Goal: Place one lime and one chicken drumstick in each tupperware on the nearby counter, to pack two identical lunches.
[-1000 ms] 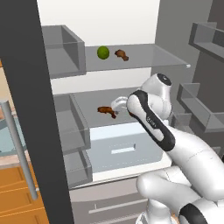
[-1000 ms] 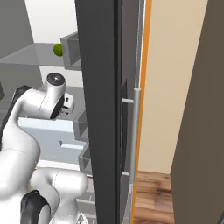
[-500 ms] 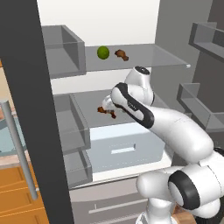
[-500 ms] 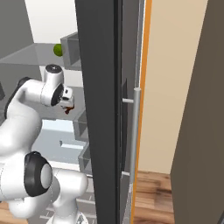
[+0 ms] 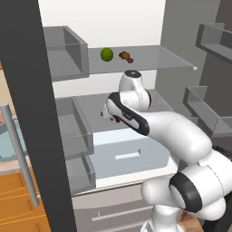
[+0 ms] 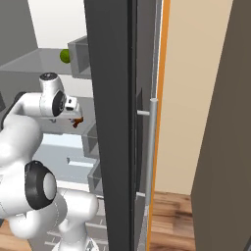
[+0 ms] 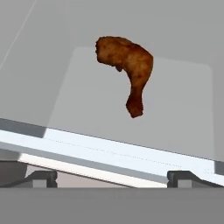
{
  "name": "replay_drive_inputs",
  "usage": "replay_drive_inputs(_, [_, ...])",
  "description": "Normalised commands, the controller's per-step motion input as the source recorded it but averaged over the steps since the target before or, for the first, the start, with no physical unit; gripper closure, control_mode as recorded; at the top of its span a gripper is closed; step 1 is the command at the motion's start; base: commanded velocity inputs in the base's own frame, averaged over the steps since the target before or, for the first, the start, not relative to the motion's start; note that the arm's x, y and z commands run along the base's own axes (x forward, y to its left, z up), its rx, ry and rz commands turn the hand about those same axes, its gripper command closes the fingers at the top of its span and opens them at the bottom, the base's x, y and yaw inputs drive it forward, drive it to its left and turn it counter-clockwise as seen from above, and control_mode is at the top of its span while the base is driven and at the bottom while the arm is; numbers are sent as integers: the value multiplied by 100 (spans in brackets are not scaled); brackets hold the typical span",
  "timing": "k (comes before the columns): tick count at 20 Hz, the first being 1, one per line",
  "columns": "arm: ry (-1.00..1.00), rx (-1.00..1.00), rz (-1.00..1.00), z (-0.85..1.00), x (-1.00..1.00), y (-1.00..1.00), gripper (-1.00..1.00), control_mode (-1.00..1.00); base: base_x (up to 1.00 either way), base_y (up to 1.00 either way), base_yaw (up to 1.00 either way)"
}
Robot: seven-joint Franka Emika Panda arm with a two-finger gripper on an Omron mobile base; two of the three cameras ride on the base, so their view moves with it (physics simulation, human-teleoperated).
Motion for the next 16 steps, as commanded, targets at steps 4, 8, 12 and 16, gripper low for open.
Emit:
replay_drive_inputs(4, [-1,1,0,-3,3,-2,-100,-100,0,0,0])
replay_drive_inputs(8, [0,0,-3,-10,32,-14,-100,-100,0,0,0])
replay_drive_inputs(12, [0,-2,-4,-4,41,-9,-100,-100,0,0,0])
replay_drive_inputs(16, [0,-2,-2,-6,34,-1,-100,-100,0,0,0])
